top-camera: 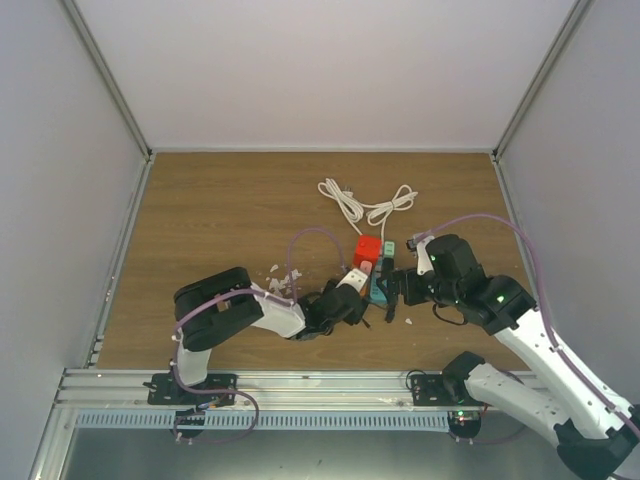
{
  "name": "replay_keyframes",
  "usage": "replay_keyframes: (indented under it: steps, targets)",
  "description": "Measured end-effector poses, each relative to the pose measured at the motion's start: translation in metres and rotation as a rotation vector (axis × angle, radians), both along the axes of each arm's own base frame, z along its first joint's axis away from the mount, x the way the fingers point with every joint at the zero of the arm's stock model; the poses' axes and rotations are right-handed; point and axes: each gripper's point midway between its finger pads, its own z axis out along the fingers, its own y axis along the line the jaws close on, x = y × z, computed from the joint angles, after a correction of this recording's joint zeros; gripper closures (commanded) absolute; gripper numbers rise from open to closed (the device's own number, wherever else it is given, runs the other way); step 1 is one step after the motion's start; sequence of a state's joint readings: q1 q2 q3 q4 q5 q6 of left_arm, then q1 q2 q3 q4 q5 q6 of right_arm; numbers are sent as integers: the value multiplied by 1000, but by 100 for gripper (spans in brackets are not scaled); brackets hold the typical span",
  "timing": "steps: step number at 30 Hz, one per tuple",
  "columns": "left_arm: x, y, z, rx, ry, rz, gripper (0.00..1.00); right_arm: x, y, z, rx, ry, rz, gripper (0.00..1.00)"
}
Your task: Insert the plug
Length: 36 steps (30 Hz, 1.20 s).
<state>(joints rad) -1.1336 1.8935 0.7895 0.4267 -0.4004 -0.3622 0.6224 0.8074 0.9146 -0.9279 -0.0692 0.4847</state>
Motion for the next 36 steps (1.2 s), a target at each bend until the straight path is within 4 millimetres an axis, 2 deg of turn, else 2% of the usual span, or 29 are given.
replay_keyframes:
  steps: [11,19,24,28,36]
  targets:
    - [19,-50,2,-37,-24,-142,29,-1,-6,9,10,-43,-20,0]
    - [34,-89,5,-46,-32,-255,23,0,-22,12,-8,-71,-101,0]
    - [46,-119,14,-88,-20,-258,16,1,-30,13,-13,-76,-153,0]
    - [51,-134,22,-143,11,-243,10,2,-32,13,-15,-75,-165,0]
    - [67,-162,23,-201,69,-201,2,2,-34,12,-17,-72,-180,0]
